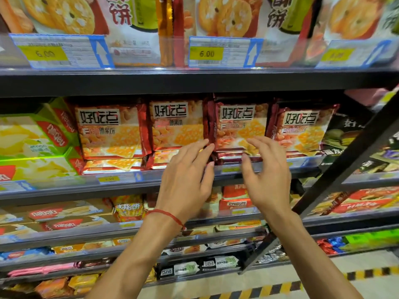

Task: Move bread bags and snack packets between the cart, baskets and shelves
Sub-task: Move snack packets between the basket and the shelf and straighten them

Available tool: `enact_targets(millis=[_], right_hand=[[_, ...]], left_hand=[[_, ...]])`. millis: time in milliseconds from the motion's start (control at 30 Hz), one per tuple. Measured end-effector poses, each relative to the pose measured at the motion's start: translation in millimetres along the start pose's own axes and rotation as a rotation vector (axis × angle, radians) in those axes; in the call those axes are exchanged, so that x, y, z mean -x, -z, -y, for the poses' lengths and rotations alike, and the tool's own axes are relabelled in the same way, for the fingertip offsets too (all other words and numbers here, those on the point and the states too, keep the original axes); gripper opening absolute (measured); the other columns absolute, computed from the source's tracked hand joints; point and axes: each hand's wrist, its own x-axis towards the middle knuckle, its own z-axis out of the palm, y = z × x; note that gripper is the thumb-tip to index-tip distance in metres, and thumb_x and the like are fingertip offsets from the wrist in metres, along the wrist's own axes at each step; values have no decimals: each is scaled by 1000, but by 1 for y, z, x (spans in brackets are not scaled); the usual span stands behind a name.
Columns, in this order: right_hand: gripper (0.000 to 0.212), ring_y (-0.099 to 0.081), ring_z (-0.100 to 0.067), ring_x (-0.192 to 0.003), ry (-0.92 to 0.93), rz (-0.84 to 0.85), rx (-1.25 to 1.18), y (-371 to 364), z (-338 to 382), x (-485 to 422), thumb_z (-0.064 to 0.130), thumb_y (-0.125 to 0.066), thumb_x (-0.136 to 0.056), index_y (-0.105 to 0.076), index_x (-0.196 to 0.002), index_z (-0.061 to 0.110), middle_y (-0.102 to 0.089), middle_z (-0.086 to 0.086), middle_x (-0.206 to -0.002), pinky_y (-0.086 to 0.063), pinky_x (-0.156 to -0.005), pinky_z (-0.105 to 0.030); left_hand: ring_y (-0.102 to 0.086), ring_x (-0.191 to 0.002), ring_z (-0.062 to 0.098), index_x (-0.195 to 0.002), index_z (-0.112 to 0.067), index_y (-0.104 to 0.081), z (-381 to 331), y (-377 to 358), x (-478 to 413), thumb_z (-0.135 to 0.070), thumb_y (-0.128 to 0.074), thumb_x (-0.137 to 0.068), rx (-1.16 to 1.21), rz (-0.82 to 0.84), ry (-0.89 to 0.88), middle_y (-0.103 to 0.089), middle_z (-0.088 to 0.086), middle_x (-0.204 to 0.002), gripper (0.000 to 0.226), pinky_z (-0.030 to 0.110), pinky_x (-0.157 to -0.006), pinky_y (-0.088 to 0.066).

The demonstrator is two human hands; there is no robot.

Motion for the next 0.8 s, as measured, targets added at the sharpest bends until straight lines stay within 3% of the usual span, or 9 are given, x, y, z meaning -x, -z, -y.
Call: enact_targets(millis=[167, 267, 467, 633, 733, 800], right_hand=[[56, -33, -25, -147, -194, -140, 109, 34, -56, -22, 24, -68, -99, -45, -149, 13, -37, -9, -156, -29, -109, -23], [61, -32, -24, -148, -233, -113, 140, 34, -75, -27, 23, -66, -102, -37, -154, 17, -29, -6, -161, -37, -99, -26], [62, -38, -25, -142, -204, -145, 163, 29, -89, -32, 25, -69, -102, -38, -154, 15, -34, -7, -157, -54, -92, -40], [57, -45, -28, -134, -159, -168, 127, 31, -95, -36, 26, -71, -99, -47, -148, 13, -43, -12, -151, -55, -84, -37], [57, -41, -26, -140, -159, -136, 77, 35, -97, -33, 27, -69, -101, -45, -151, 18, -39, -8, -155, -53, -89, -35], [59, -33, -24, -148, -145, -70, 48, 39, -101, -27, 30, -63, -104, -38, -157, 21, -30, -5, -163, -47, -102, -34]], left_hand=[[-26, -148, 27, -155, -13, -37, -53, -48, -31, -27, -60, -101, 57, -10, 221, -35, 10, -160, 61, 40, -120, -29], [-17, -151, 32, -154, -13, -34, -77, -73, -39, -32, -59, -101, -4, -9, 334, -27, 12, -162, 62, 47, -121, -32], [-7, -154, 38, -155, -7, -34, -92, -95, -39, -34, -51, -104, -85, -42, 403, -19, 21, -166, 60, 49, -123, -22], [-7, -155, 37, -152, -8, -38, -100, -103, -43, -32, -50, -103, -100, -71, 451, -19, 21, -166, 56, 51, -121, -28], [-15, -151, 37, -148, -9, -44, -100, -105, -40, -31, -52, -103, -114, -112, 455, -23, 21, -163, 51, 54, -114, -39], [-16, -149, 36, -149, -11, -43, -100, -103, -37, -34, -50, -104, -127, -111, 446, -22, 18, -164, 51, 54, -111, -42]])
